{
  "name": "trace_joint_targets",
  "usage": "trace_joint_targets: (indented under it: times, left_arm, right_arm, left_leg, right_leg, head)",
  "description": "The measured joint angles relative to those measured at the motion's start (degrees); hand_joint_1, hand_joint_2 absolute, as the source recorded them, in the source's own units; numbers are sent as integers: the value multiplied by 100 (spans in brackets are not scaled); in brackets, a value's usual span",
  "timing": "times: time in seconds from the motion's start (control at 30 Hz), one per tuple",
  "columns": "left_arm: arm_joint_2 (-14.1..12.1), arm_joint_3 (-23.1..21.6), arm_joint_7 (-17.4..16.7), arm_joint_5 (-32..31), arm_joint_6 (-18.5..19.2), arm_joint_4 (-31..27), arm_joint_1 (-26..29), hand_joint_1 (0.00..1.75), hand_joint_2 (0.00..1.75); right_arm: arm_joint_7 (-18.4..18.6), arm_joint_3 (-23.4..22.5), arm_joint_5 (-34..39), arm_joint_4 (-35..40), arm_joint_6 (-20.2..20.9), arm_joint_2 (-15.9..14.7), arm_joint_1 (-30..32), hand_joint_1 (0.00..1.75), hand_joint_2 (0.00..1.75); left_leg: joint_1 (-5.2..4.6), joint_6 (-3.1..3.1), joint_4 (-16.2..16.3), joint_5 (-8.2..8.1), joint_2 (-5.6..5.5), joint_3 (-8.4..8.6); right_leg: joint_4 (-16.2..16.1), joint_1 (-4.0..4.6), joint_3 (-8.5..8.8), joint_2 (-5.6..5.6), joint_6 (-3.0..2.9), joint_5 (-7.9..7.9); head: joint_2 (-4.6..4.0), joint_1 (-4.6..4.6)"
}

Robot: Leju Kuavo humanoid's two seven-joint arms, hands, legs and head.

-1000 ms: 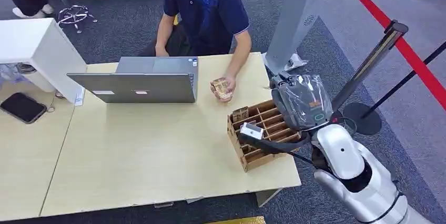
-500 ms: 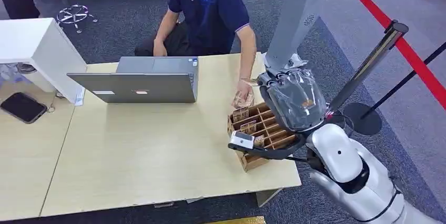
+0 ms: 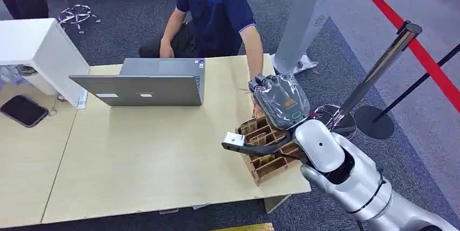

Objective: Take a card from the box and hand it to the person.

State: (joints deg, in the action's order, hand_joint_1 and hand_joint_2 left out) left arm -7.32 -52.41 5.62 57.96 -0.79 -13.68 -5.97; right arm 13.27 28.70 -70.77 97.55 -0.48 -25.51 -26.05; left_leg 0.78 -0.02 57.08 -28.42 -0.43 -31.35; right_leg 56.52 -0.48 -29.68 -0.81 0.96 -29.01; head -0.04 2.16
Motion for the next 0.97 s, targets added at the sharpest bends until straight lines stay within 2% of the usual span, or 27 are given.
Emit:
trace_joint_targets:
  times: [0.3, 0.77, 0.8, 0.83, 0.97]
  left_arm:
    - [2, -50, 101, -31, 7, 0, 0, 0, 0]
    - [0, -118, 125, -31, 7, 0, 1, 0, 0]
    - [0, -125, 125, -31, 7, 0, 1, 0, 0]
    - [0, -129, 122, -28, 7, 0, 2, 0, 0]
    - [0, -136, 118, 7, 0, 0, 1, 0, 0]
  right_arm:
    - [111, 245, 81, -791, 74, 35, -298, 175, 175]
    - [146, 608, 68, -1456, 203, 37, -503, 175, 175]
    - [160, 627, 68, -1482, 212, 37, -505, 42, 175]
    - [168, 634, 68, -1501, 214, 37, -505, 0, 175]
    - [280, 645, 87, -1558, 181, 37, -498, 0, 175]
  left_leg:
    - [0, 0, 1, 1, 0, 1]
    - [0, 1, 1, 1, 0, 0]
    - [0, 1, 1, 1, 0, 0]
    - [0, 1, 1, 1, 0, 0]
    - [0, 1, 1, 1, 1, 0]
  right_leg:
    - [0, 0, 1, -1, 1, 1]
    - [0, 0, 0, -1, 1, 1]
    - [0, 0, -1, 0, 1, 1]
    - [0, 0, -1, 0, 1, 1]
    - [0, 0, -3, 0, 1, 1]
  head:
    - [0, 0]
    - [0, -2]
    - [0, -2]
    - [0, -2]
    - [0, -2]
